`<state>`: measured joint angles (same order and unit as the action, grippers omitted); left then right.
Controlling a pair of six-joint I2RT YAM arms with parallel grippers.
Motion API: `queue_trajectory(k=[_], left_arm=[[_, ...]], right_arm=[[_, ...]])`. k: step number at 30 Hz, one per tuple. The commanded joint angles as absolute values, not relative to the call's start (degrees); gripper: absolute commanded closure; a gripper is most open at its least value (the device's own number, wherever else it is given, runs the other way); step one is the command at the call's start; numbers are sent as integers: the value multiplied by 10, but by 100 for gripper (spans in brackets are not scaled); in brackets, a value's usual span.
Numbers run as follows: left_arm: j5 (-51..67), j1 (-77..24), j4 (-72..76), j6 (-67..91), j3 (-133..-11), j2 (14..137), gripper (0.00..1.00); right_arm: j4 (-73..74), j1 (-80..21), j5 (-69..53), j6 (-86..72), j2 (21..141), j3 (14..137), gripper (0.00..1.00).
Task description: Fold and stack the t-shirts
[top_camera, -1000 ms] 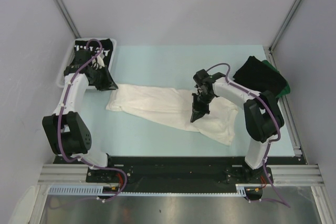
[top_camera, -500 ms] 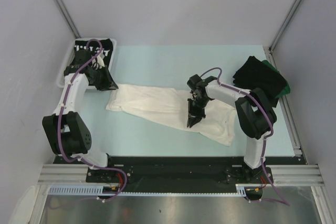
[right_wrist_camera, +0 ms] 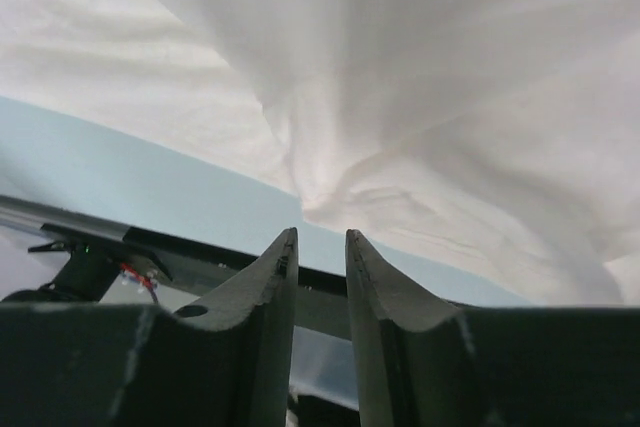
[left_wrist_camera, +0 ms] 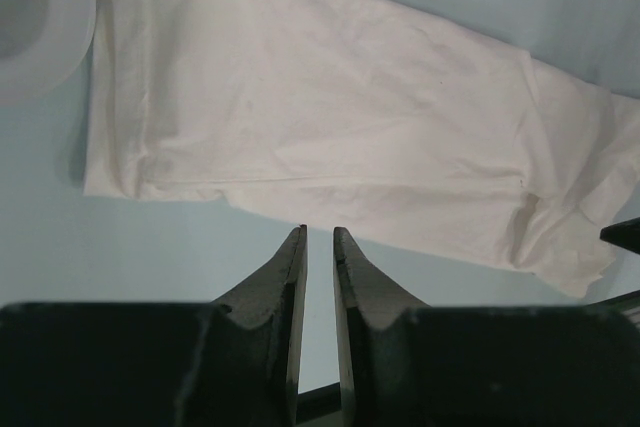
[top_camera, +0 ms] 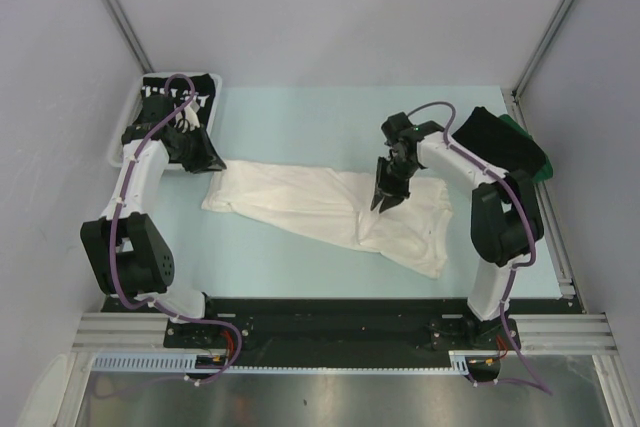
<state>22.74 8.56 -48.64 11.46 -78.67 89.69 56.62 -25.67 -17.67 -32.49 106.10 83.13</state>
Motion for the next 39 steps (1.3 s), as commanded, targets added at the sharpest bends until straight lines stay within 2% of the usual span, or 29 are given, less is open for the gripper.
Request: queue_trajectory(k=[1, 14, 39], left_arm=[[241, 90, -478, 105, -793, 881, 79], [243, 91, -479, 102, -791, 876, 78], [254, 89, -483, 105, -809, 893, 78]], right_arm=[[600, -243, -97, -287, 1053, 881, 71], [650, -244, 0, -243, 1107, 887, 76], [638, -330, -34, -294, 1013, 737, 75]])
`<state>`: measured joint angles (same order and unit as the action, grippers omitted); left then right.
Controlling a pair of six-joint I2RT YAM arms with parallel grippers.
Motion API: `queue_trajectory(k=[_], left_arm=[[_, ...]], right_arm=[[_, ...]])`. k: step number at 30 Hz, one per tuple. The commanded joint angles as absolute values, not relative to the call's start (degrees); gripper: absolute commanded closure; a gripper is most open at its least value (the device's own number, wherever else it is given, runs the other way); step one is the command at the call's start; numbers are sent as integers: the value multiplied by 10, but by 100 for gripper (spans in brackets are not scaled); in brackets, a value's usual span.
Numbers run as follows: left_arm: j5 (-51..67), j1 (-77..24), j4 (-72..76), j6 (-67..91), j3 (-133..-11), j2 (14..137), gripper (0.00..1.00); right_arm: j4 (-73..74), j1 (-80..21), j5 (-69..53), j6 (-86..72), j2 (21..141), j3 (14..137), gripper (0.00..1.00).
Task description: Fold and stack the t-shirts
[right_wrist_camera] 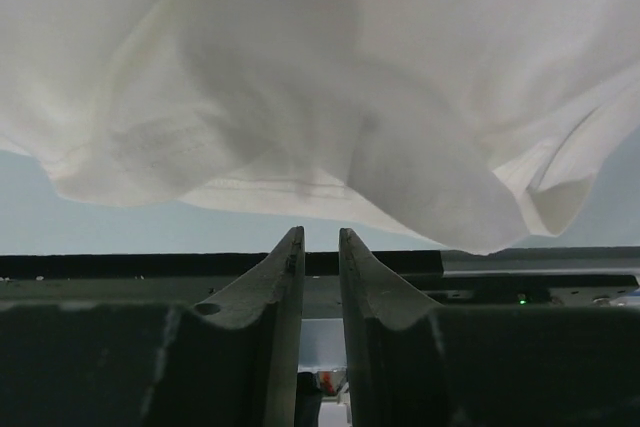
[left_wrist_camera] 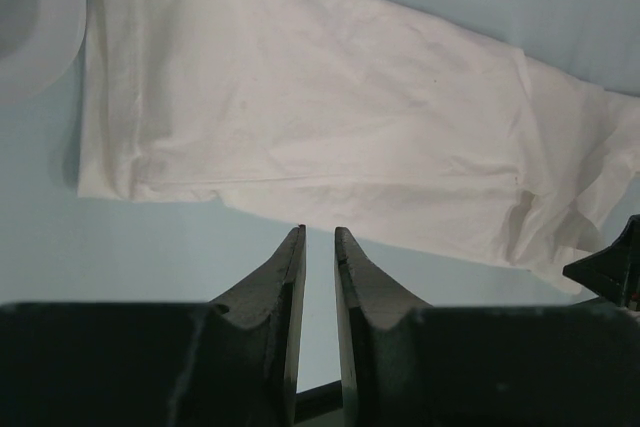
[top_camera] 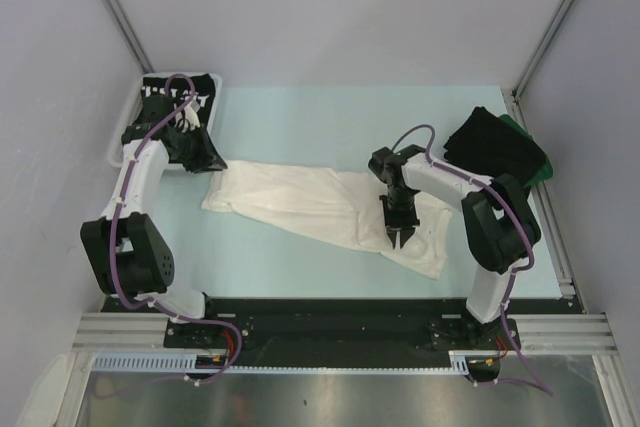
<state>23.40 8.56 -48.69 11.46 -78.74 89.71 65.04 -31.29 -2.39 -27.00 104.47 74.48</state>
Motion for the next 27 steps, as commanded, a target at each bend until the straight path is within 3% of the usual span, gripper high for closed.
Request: queue_trajectory(k=[1, 14, 27], left_arm=[[254, 90, -483, 105, -809, 893, 78], [258, 90, -478, 106, -802, 893, 77], [255, 90, -480, 104, -799, 887, 77]], right_arm=[[632, -330, -35, -299, 1007, 737, 75], [643, -252, 45, -228, 1021, 807, 75], [642, -272, 135, -192, 1090, 825, 76]])
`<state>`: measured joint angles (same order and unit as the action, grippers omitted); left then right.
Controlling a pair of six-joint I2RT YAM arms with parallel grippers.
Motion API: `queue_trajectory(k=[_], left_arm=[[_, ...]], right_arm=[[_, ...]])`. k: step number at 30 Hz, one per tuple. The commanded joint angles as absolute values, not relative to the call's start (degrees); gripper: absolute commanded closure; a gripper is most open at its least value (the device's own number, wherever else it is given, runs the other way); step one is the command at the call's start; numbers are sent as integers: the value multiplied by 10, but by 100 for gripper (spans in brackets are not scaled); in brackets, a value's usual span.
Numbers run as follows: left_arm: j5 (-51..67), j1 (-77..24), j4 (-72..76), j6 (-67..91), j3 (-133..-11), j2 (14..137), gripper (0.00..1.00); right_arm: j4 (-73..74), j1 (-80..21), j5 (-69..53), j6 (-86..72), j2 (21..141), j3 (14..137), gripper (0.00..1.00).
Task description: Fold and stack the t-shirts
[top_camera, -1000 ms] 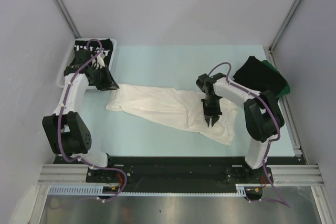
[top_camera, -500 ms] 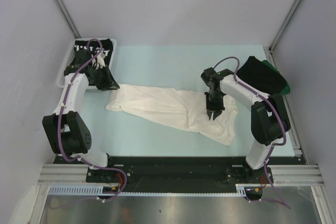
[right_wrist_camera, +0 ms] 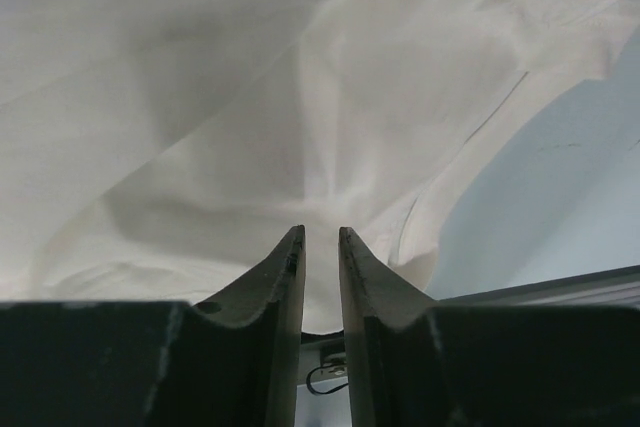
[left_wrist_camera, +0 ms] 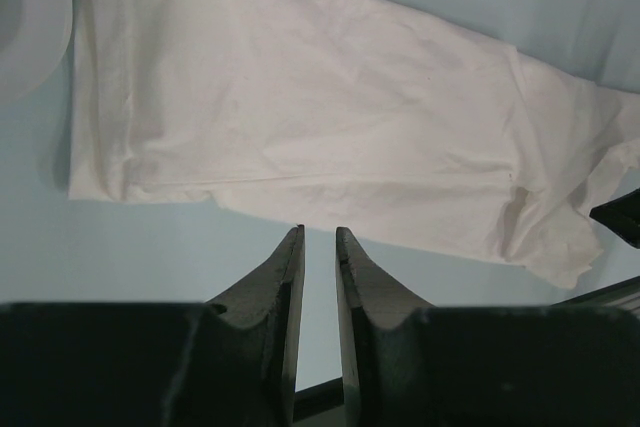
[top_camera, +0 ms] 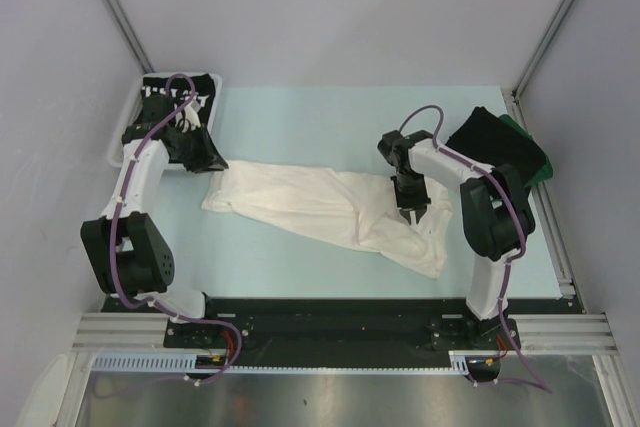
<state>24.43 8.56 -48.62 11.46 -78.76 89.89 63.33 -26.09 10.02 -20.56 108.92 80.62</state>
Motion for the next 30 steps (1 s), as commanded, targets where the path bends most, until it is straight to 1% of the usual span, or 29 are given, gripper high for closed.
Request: queue_trajectory(k=[1, 3, 12, 20, 26, 30], left_arm=[[255, 90, -479, 104, -799, 887, 77], [255, 90, -480, 104, -798, 888, 77], [258, 90, -480, 104, -799, 886, 77], [259, 90, -479, 104, -795, 881, 77], [262, 91, -477, 105, -793, 882, 77], [262, 90, -476, 105, -795, 882, 76]], right_arm=[[644, -272, 133, -195, 1090, 826, 77], [653, -276, 113, -198, 1086, 825, 80], [681, -311, 74, -228, 1057, 798, 80], [672, -341, 43, -254, 1033, 744, 80], [647, -358, 39, -265, 1040, 704, 81], [641, -360, 32, -267, 1041, 704, 81]])
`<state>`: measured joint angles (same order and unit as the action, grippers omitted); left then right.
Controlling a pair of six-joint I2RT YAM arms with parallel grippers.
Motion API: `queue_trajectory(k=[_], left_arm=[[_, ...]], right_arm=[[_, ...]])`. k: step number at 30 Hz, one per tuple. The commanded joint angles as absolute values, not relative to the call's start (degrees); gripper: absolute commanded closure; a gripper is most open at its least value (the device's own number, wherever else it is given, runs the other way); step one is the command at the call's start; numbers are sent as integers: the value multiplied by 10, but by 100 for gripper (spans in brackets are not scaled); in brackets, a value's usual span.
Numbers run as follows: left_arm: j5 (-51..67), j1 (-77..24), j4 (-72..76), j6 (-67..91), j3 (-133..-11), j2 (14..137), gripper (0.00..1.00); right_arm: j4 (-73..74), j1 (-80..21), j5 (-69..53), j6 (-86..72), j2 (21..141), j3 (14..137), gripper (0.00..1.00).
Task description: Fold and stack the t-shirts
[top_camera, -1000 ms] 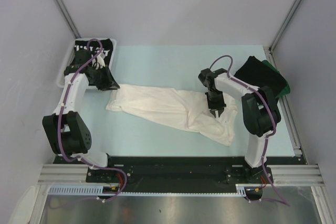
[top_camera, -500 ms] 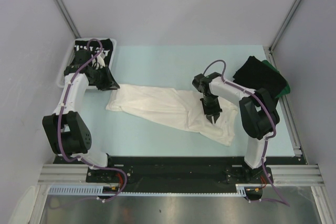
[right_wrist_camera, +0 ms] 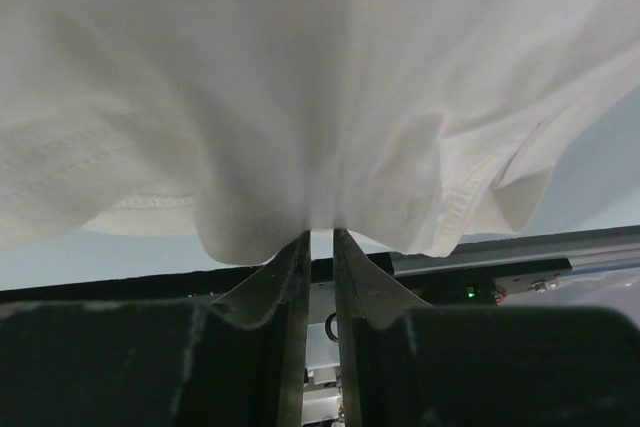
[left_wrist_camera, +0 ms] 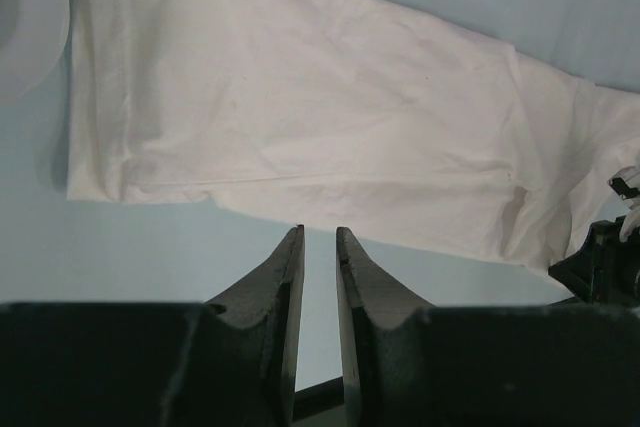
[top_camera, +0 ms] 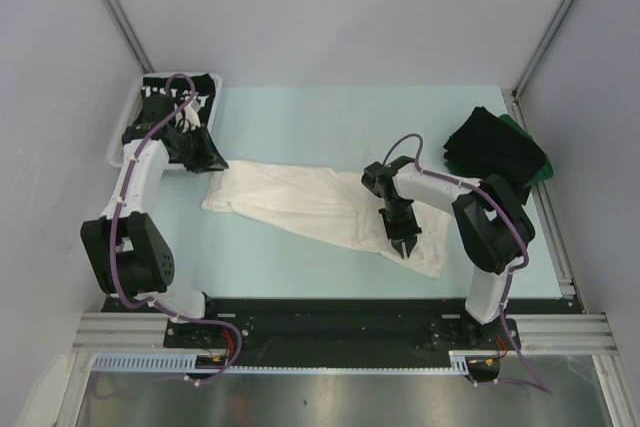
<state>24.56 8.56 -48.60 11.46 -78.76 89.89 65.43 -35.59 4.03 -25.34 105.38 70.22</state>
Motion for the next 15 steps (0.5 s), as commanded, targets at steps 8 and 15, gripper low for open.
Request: queue_trajectory(k=[8, 15], left_arm=[[264, 90, -479, 105, -800, 889, 76], [273, 91, -477, 106, -800, 890, 76]], right_arm=[[681, -333, 73, -258, 997, 775, 73], [692, -290, 141, -240, 991, 833, 66]])
